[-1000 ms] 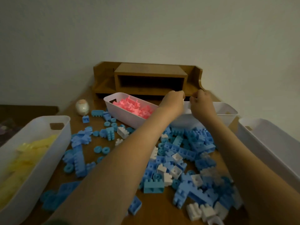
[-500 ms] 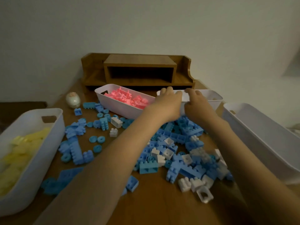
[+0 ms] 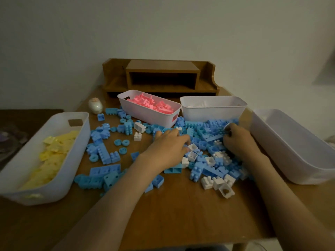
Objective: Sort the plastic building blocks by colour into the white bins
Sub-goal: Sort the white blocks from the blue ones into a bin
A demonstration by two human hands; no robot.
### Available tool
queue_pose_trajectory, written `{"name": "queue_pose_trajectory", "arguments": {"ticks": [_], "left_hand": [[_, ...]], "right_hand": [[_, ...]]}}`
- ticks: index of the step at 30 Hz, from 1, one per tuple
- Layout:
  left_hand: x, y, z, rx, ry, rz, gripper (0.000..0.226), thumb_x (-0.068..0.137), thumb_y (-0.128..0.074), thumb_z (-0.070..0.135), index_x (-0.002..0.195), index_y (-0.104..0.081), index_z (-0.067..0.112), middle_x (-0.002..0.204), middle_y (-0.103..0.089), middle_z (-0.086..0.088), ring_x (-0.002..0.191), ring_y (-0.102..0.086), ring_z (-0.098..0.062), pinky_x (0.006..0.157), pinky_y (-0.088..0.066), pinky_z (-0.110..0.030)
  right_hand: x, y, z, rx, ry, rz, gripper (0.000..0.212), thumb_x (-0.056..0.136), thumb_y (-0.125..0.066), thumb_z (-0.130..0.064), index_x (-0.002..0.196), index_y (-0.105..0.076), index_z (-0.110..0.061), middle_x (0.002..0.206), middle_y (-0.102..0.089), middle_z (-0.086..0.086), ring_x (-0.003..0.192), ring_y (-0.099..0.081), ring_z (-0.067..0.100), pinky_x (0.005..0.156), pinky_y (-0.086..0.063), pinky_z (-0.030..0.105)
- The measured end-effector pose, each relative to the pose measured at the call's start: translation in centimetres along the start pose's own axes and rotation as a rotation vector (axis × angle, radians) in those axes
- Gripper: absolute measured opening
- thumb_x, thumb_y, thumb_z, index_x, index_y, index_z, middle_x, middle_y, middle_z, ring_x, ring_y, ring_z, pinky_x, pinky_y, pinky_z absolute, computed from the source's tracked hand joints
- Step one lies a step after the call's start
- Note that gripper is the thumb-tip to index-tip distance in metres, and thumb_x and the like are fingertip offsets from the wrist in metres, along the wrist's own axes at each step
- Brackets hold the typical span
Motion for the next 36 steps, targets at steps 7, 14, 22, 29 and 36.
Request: {"name": "queue_pose_trajectory", "arguments": {"ticks": [7, 14, 22, 29, 36], "left_hand": [[0.8, -1.1, 0.0, -0.013, -0.038, 0.195, 0.021, 0.102, -0.037, 0.030, 0.118, -0.049, 0.025, 0.120, -0.043, 0.001, 0.116, -0.037, -0.019, 0.090, -0.020, -0.034], [0.7, -1.4, 0.0, 0.024, -0.095, 0.202, 0.029, 0.099, -0.035, 0.044, 0.115, -0.056, 0.031, 0.113, -0.045, 0.006, 0.114, -0.035, -0.014, 0.085, -0.015, -0.033], [0.8, -1.3, -0.2, 0.039, -0.006, 0.194, 0.029, 0.098, -0.030, 0.033, 0.114, -0.052, 0.022, 0.120, -0.043, 0.001, 0.116, -0.030, -0.020, 0.095, -0.020, -0.037], [1.0, -1.7, 0.0, 0.003, -0.028, 0.279, 0.022, 0.099, -0.037, 0.035, 0.106, -0.055, 0.024, 0.119, -0.046, 0.003, 0.115, -0.032, -0.019, 0.087, -0.019, -0.033], [1.1, -1.2, -0.3, -0.034, -0.139, 0.435, 0.019, 0.099, -0.044, 0.029, 0.105, -0.059, 0.017, 0.122, -0.052, 0.000, 0.112, -0.042, -0.021, 0.091, -0.027, -0.033]], "right_hand": [[-1.3, 1.2, -2.0, 0.214, 0.303, 0.229, 0.020, 0.089, -0.057, -0.031, 0.087, -0.045, -0.015, 0.079, -0.049, 0.001, 0.069, -0.046, 0.015, 0.057, -0.037, 0.025], [-1.9, 0.2, -3.1, 0.171, 0.433, 0.008, 0.024, 0.094, -0.049, -0.030, 0.114, -0.050, -0.017, 0.085, -0.055, 0.003, 0.070, -0.051, 0.012, 0.063, -0.039, 0.024], [-0.9, 0.3, -1.4, 0.015, 0.199, -0.059, 0.042, 0.096, -0.049, -0.025, 0.134, -0.044, -0.009, 0.139, -0.042, 0.013, 0.124, -0.043, 0.028, 0.097, -0.035, 0.030], [-1.5, 0.5, -2.0, -0.013, 0.210, -0.210, 0.044, 0.094, -0.054, -0.027, 0.136, -0.045, -0.020, 0.128, -0.056, 0.011, 0.110, -0.054, 0.024, 0.090, -0.043, 0.031], [-1.8, 1.1, -2.0, 0.000, 0.323, -0.132, 0.043, 0.092, -0.053, -0.012, 0.133, -0.044, -0.020, 0.121, -0.055, 0.011, 0.089, -0.048, 0.015, 0.075, -0.037, 0.023]]}}
Point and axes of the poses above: each hand's wrist, its own x-axis towards the middle knuckle, its own y-axis out of the back of the hand, z = x × y, the point moved 2 cm from there along x, towards the middle knuckle
